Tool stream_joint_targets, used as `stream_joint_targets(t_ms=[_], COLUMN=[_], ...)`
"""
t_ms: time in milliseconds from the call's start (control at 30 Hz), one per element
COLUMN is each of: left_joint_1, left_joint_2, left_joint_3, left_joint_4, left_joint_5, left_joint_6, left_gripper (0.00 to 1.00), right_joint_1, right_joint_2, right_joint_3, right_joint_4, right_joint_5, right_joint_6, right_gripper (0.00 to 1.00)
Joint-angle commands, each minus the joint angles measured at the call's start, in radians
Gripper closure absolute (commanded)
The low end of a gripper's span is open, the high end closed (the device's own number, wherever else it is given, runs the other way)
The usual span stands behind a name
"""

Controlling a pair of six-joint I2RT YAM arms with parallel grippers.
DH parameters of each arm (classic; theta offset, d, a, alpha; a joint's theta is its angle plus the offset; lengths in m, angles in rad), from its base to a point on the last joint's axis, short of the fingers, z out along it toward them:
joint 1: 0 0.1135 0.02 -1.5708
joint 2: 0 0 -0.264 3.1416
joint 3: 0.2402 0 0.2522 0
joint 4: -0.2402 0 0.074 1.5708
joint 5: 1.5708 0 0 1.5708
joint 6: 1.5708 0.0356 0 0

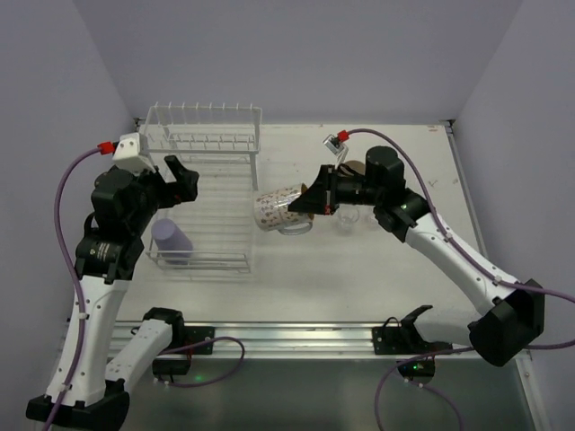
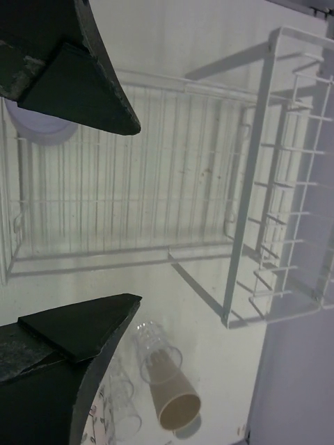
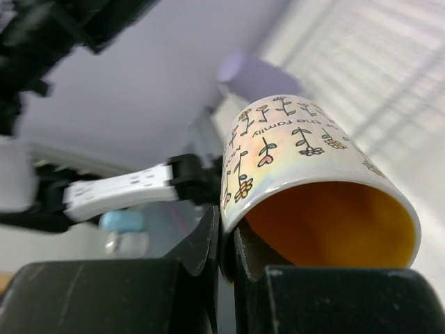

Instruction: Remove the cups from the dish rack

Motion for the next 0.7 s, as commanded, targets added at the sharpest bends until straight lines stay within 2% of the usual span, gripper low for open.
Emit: stream_joint_targets(t_ms=[0, 200, 300, 433, 667], left_joint_1=[0.004, 0.004, 0.004, 0.004, 0.004], left_joint_2=[0.033, 0.024, 0.034, 0.094, 0.1], left_joint_3=[0.032, -0.005, 0.012, 0.035, -0.002], left_joint_4=[-0.11, -0.122, -0.161, -0.24, -0.257], left_joint_5=[-0.163, -0.215, -0.278, -0.334, -0.364], left_joint_6=[0.037, 0.027, 0.027, 0.027, 0.014], left_gripper=[0.0, 0.0, 0.0, 0.0, 0.0], right_joint_1=[0.005, 0.015, 0.017, 0.02, 0.04], right_joint_2=[-0.057, -0.107, -0.109, -0.089, -0.002], right_joint_3=[0.103, 0.091, 0.089, 0.072, 0.054], right_joint_4=[-0.507, -0.706, -0.775, -0.817, -0.853], right_joint_5=[0.356, 0.701, 0.814, 0.91, 1.049], right_joint_6=[-0.327, -0.387, -0.402, -0.416, -0.424], right_gripper=[1.0, 1.0, 1.0, 1.0, 1.0])
